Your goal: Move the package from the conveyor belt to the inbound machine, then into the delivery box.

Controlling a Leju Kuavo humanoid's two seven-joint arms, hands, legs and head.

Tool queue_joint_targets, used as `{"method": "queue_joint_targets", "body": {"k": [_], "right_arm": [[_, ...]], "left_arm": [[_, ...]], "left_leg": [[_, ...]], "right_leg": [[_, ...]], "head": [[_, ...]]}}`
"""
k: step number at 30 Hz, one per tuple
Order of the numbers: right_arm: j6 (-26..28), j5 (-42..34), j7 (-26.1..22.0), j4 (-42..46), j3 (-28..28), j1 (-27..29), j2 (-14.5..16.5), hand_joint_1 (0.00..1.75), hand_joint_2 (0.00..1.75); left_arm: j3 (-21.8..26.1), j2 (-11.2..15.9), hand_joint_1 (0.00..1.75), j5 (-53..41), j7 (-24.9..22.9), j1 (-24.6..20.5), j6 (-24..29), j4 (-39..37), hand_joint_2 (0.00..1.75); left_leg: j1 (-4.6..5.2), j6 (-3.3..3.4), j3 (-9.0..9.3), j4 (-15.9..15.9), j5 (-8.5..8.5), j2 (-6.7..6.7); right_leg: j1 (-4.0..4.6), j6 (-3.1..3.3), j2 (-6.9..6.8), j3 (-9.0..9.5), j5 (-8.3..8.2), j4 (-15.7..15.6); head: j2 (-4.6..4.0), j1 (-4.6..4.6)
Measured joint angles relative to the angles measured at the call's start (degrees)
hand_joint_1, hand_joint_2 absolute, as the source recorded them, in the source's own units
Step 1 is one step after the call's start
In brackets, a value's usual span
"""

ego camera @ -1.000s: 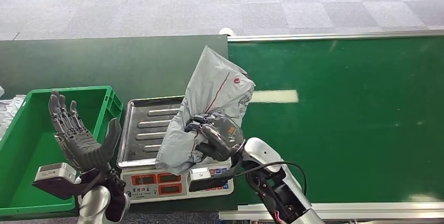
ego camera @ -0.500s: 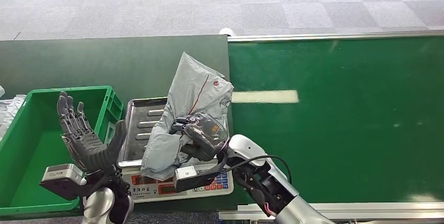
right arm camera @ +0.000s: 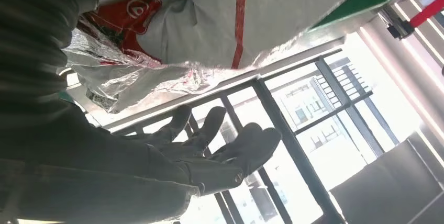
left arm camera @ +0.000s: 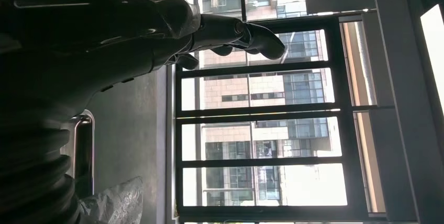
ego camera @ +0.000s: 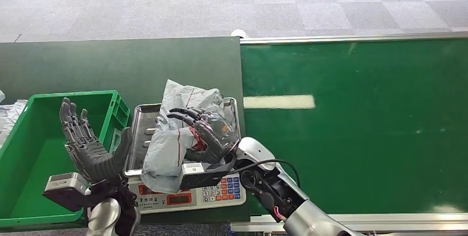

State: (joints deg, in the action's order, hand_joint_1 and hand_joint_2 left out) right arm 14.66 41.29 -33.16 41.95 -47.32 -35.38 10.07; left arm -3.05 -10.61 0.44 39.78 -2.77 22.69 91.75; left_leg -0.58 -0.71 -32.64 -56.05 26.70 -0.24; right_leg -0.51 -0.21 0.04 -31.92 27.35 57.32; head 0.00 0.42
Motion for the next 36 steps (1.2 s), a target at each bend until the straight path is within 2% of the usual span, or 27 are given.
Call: {"method": "queue_joint_targets", "body": {"k": [3,6,10,13,19,26,31,36], "right_arm": [[-3.79,-4.50,-0.49,0.46,1.19,0.02,-0.02,0.00,1.75],[-10.08,-8.16,-1.57,0.57,2.11,0.07,-0.18,0.00,1.75],[-17.56,-14.39,-5.15,0.59,3.10,1.21,-0.38,0.00,1.75],[-20.38,-18.54,-6.52,1.30,4.43,2.65,-0.63,0.00,1.75],[-22.13,-20.23,-6.75,2.74,5.62,3.81,-1.21,0.00,1.75],[-32.26,-33.63,-6.91,9.90,10.23,7.94,-2.83,0.00,1.75],[-33.32,-39.66,-6.98,18.54,15.46,13.28,-4.68,0.00,1.75],[-28.73,-41.62,-6.99,30.56,22.32,19.60,-5.57,0.00,1.75]], "left_arm": [[0.03,0.07,0.00,0.09,0.00,0.00,-0.45,-0.14,1.75],[0.03,0.07,0.00,0.05,0.00,-0.07,-1.01,-0.54,1.75],[-0.22,0.07,0.00,-0.47,0.00,-0.21,-1.92,-1.66,1.75],[-0.31,0.07,0.00,-0.63,0.00,-0.31,-2.37,-2.89,1.75],[-0.33,0.07,0.00,-0.68,0.00,-0.38,-2.53,-4.22,1.75],[-0.72,0.03,0.00,-0.59,0.00,-0.31,-5.31,-5.52,1.75],[-1.16,0.27,0.00,-0.05,0.00,-0.03,-7.35,-5.87,1.75],[-1.85,0.59,0.00,-0.36,0.00,0.02,-10.17,-6.64,1.75]], "left_leg": [[0.00,0.00,0.00,0.00,0.00,-0.01],[0.00,0.00,0.00,-0.01,0.00,-0.01],[0.00,0.00,0.00,-0.02,0.00,0.00],[0.00,0.00,0.00,-0.01,0.00,-0.02],[0.00,0.00,0.00,-0.01,0.00,-0.02],[0.01,0.00,0.00,-0.02,0.01,0.00],[0.01,0.00,-0.02,-0.02,0.02,0.00],[0.01,0.00,-0.03,-0.02,0.02,0.06]], "right_leg": [[0.00,0.00,0.00,0.00,0.00,0.00],[-0.01,0.00,0.01,-0.01,0.00,0.00],[-0.01,0.00,0.00,-0.02,0.00,0.00],[0.00,0.00,0.01,-0.03,0.00,0.00],[0.00,0.00,0.02,-0.03,0.00,0.00],[-0.01,-0.01,0.00,-0.03,0.00,-0.01],[-0.02,-0.01,0.00,-0.04,0.00,-0.02],[-0.01,-0.01,-0.02,-0.04,0.01,-0.03]], "head": [[0.00,-0.01],[0.00,-0.01],[0.00,0.01],[0.00,0.01],[0.00,-0.01],[0.00,0.01],[0.00,0.00],[0.00,0.01]]}}
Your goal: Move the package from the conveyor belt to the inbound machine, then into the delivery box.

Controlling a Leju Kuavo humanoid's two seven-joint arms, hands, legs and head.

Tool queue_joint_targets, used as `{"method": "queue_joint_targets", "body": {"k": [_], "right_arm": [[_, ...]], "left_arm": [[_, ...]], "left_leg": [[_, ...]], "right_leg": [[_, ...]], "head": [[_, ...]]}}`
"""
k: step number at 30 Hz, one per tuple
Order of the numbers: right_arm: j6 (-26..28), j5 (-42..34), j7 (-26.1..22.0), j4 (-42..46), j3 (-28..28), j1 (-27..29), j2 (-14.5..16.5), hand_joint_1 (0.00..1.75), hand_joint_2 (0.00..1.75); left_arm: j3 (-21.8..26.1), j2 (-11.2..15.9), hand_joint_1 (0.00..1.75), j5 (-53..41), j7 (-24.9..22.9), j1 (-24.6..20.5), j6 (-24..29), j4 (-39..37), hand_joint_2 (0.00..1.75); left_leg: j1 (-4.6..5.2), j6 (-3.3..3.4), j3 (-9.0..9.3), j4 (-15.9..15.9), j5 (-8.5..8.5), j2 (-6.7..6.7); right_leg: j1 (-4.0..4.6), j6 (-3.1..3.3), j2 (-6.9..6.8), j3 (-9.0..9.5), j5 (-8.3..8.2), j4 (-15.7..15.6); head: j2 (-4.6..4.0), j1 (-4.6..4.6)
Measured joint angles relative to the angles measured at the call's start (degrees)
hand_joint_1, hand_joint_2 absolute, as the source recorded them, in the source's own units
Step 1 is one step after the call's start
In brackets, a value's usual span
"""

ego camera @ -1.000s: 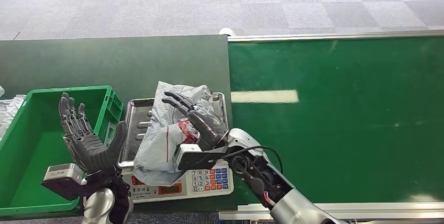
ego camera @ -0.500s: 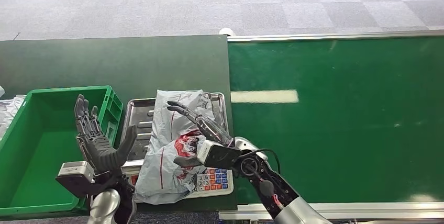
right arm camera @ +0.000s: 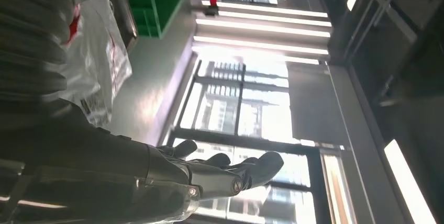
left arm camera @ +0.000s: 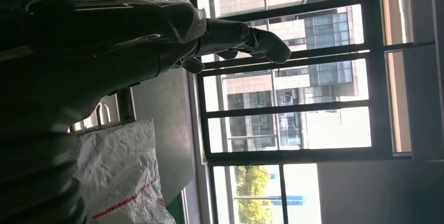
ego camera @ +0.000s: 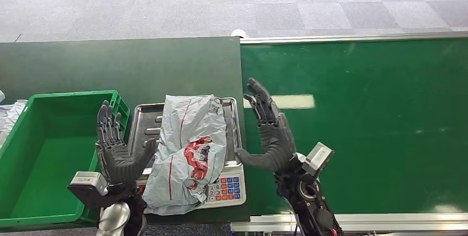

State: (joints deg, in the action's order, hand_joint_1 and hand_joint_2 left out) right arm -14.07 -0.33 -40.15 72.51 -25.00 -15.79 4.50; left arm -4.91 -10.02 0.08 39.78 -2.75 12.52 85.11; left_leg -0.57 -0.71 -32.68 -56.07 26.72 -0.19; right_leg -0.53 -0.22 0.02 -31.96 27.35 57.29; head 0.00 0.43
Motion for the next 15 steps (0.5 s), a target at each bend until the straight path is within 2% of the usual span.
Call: {"method": "queue_joint_targets", "body": {"k": [4,10,12,15], "right_arm": [[4.58,3.30,0.00,7.08,4.69,3.26,-0.40,0.00,1.75],[12.27,8.65,0.13,12.77,7.62,6.67,-0.38,0.00,1.75],[14.51,10.31,0.46,13.33,8.08,7.45,-0.28,0.00,1.75],[16.85,13.21,1.62,13.66,8.58,8.35,-0.15,0.00,1.75]], "left_arm": [[-0.90,0.31,0.00,-1.04,0.00,-0.04,-2.76,-0.66,1.75],[-3.51,1.09,0.00,-6.76,-0.49,-0.27,-9.12,-1.65,1.75],[-5.17,1.52,0.00,-11.83,-2.36,-0.55,-11.19,-2.03,1.75],[-7.55,2.15,0.00,-20.06,-8.10,-1.40,-12.02,-3.27,1.75]], "left_leg": [[0.00,0.00,0.01,0.00,0.00,-0.04],[0.00,0.00,0.02,0.00,0.00,-0.04],[0.00,0.00,0.02,0.00,0.00,-0.04],[0.00,0.00,0.03,0.00,0.00,-0.05]], "right_leg": [[0.00,0.00,0.01,0.01,0.00,0.00],[0.00,0.00,0.01,0.01,0.00,0.00],[0.00,0.00,0.01,0.02,0.00,0.00],[0.00,0.00,0.02,0.03,0.00,0.00]], "head": [[0.00,0.00],[0.00,0.00],[0.00,0.00],[0.00,0.00]]}}
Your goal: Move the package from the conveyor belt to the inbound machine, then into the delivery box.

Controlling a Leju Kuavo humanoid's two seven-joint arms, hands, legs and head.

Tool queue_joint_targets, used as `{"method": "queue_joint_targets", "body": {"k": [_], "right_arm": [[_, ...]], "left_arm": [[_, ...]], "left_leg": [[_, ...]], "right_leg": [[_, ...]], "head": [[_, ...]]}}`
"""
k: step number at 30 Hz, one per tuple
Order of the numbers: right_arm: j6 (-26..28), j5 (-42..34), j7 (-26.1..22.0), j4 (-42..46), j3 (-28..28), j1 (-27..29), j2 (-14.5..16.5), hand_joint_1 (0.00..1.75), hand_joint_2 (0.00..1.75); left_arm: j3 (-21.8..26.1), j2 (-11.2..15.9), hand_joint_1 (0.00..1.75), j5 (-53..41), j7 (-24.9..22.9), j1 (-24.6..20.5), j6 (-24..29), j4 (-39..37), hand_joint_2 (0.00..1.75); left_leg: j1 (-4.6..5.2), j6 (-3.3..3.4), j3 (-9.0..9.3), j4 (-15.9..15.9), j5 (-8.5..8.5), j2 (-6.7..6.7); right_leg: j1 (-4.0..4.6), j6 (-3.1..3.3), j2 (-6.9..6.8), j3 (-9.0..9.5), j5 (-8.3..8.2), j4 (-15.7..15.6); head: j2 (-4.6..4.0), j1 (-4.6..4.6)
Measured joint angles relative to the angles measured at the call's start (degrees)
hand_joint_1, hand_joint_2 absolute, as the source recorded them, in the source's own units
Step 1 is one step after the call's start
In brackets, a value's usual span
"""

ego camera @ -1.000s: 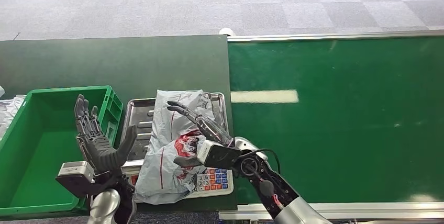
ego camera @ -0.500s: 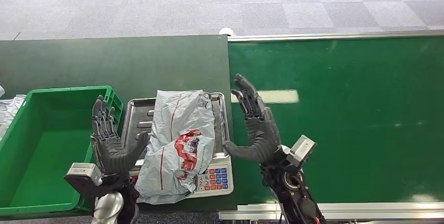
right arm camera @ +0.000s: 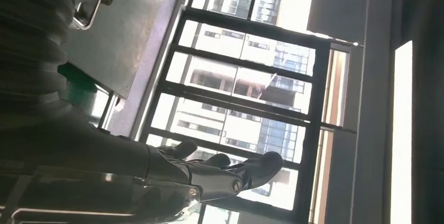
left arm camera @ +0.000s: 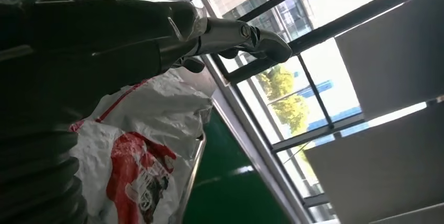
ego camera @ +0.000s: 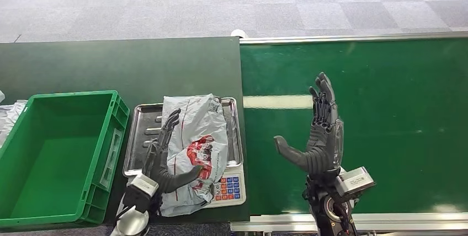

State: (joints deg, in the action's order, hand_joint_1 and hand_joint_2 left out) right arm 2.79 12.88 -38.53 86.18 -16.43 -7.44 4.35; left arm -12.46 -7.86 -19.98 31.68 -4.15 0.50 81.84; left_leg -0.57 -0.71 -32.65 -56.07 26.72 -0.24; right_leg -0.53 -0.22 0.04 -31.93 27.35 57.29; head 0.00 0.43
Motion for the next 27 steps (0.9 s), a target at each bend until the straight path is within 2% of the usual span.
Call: {"method": "queue_joint_targets", "body": {"k": [3,8,17,21,22,27], "right_arm": [[0.16,2.01,2.94,-0.02,0.69,0.80,0.23,0.00,1.75],[-2.82,2.47,7.23,-1.29,2.95,1.37,1.23,0.00,1.75],[-5.06,3.37,9.60,-5.00,4.81,0.49,2.43,0.00,1.75],[-5.74,4.03,9.86,-6.93,4.82,-0.48,2.80,0.00,1.75],[-5.83,4.11,9.88,-7.40,4.81,-0.67,2.87,0.00,1.75],[-5.96,4.12,9.90,-8.85,4.80,-1.15,3.06,0.00,1.75]], "left_arm": [[-0.93,0.47,0.00,-7.52,-5.96,-0.66,-0.73,-2.41,1.75],[-1.08,0.93,0.00,-15.22,-11.96,-1.23,-2.68,-6.37,1.75],[-1.74,1.06,0.01,-21.13,-17.64,-3.48,-4.35,-10.23,1.75],[-1.71,0.99,1.56,-22.18,-19.08,-4.07,-4.54,-11.48,1.75],[-1.65,0.95,1.61,-22.09,-19.14,-4.09,-4.45,-11.61,1.75],[-1.31,0.84,1.61,-21.16,-18.60,-3.93,-4.01,-11.66,1.75]], "left_leg": [[0.00,0.00,0.00,0.00,0.00,0.01],[0.00,0.00,0.03,0.01,0.00,0.02],[0.00,0.01,0.58,0.08,0.03,0.16],[0.00,0.00,0.86,0.10,0.03,0.17],[0.00,0.00,0.92,0.10,0.02,0.17],[0.00,-0.01,1.09,0.09,-0.02,0.17]], "right_leg": [[0.00,0.00,0.00,0.01,0.00,0.00],[0.00,0.00,-0.01,0.06,0.00,0.00],[0.00,0.01,-0.08,0.78,0.08,-0.03],[0.00,0.00,-0.08,1.08,0.08,-0.03],[0.00,0.00,-0.08,1.14,0.08,-0.03],[0.00,0.01,-0.08,1.30,0.06,-0.03]], "head": [[0.00,0.00],[0.00,0.01],[0.00,0.00],[0.00,0.00],[0.00,0.00],[0.00,0.00]]}}
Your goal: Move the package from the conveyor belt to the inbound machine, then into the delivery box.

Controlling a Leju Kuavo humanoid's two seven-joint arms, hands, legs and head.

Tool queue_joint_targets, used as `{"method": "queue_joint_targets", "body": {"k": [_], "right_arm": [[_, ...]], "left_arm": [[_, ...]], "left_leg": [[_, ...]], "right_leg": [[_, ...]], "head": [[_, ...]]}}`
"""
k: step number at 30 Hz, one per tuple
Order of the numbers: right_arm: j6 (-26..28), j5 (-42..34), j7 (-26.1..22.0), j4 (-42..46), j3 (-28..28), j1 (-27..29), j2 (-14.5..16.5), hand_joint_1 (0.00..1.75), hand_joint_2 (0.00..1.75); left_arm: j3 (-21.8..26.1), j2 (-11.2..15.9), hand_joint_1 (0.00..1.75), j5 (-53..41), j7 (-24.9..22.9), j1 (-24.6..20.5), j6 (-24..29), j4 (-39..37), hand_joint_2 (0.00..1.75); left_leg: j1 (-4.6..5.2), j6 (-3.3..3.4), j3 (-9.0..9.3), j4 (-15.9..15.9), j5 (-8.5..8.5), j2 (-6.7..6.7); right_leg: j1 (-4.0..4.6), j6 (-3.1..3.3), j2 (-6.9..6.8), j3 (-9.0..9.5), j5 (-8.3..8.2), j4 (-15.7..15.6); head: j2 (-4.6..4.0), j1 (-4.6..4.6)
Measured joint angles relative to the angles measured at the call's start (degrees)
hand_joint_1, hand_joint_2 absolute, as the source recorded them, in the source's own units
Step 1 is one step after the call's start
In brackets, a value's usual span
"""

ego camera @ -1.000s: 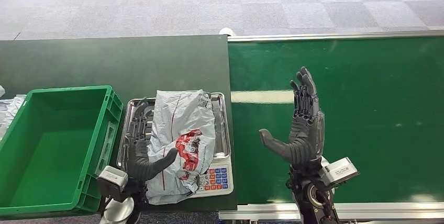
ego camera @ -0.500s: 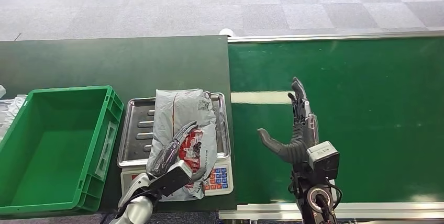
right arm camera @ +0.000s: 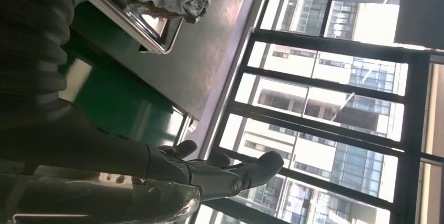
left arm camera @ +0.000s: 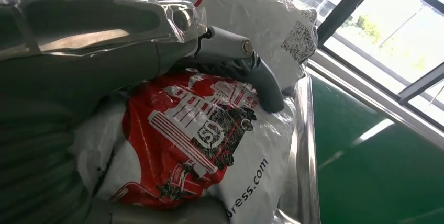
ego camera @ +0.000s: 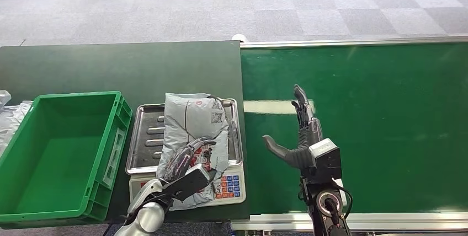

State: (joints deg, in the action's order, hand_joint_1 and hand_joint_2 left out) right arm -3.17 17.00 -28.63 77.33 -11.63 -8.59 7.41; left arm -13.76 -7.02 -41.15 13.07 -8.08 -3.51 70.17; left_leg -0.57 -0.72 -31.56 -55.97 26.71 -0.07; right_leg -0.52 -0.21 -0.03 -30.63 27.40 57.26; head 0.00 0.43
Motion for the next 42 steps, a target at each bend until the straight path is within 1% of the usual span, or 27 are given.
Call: {"method": "queue_joint_targets", "body": {"k": [6,9,13,20,23,35,37,42], "right_arm": [[-0.07,-0.04,-0.01,-0.93,-0.01,-0.25,0.02,0.00,1.75],[-0.23,-0.28,-0.07,-1.13,0.00,-0.20,0.02,0.00,1.75],[-0.44,-0.53,-0.27,-1.26,0.00,-0.07,0.02,0.00,1.75],[-0.92,-0.67,-0.37,-1.26,0.04,-0.04,0.02,0.00,1.75],[-0.97,-0.78,-0.37,-1.25,0.07,-0.02,0.03,0.00,1.75],[-1.00,-0.87,-0.37,-1.25,0.15,0.22,0.15,0.00,1.75],[-1.00,-0.87,-0.37,-1.25,0.17,0.25,0.16,0.00,1.75],[-0.95,-1.25,-0.74,-1.25,0.22,0.72,0.15,0.00,1.75]], "left_arm": [[0.28,-0.15,1.74,0.62,0.43,0.13,0.46,0.01,1.75],[0.74,-0.29,1.75,2.40,1.91,0.53,1.49,0.21,1.75],[1.32,-0.39,1.75,5.56,4.89,1.57,3.61,1.22,1.75],[2.27,-0.35,1.75,11.34,11.91,3.52,9.57,3.42,1.75],[2.72,-0.38,1.75,13.20,14.06,4.07,11.66,4.74,1.75],[3.20,-0.39,1.75,14.16,14.79,4.96,12.36,6.63,1.75],[3.41,-0.45,1.75,15.33,16.37,5.10,13.84,6.98,1.75],[4.95,-0.90,1.75,20.20,21.69,5.52,20.63,9.71,1.75]], "left_leg": [[0.00,0.00,0.00,0.00,0.01,0.00],[0.00,0.00,-0.01,0.00,0.01,-0.02],[0.00,-0.01,-0.06,-0.01,0.00,-0.05],[-0.01,-0.01,-0.44,-0.04,-0.02,-0.04],[0.00,-0.01,-0.56,-0.04,-0.01,-0.03],[0.00,-0.01,-0.79,-0.05,-0.01,-0.03],[0.00,-0.01,-0.81,-0.05,-0.01,-0.04],[0.00,-0.01,-0.87,-0.05,-0.01,-0.03]], "right_leg": [[0.00,0.00,0.00,0.00,0.00,0.00],[0.00,0.00,0.01,-0.04,0.00,0.00],[0.00,0.01,0.02,-0.19,-0.02,0.01],[0.00,0.01,0.02,-0.60,-0.03,0.02],[0.00,0.00,0.02,-0.72,-0.03,0.02],[0.00,0.00,0.02,-0.95,-0.03,0.02],[0.00,0.00,0.02,-0.98,-0.03,0.02],[0.00,0.00,0.02,-1.03,-0.03,0.02]], "head": [[0.00,0.00],[0.00,0.00],[0.00,0.00],[0.00,0.00],[0.00,0.00],[0.00,0.00],[0.00,0.00],[0.00,0.01]]}}
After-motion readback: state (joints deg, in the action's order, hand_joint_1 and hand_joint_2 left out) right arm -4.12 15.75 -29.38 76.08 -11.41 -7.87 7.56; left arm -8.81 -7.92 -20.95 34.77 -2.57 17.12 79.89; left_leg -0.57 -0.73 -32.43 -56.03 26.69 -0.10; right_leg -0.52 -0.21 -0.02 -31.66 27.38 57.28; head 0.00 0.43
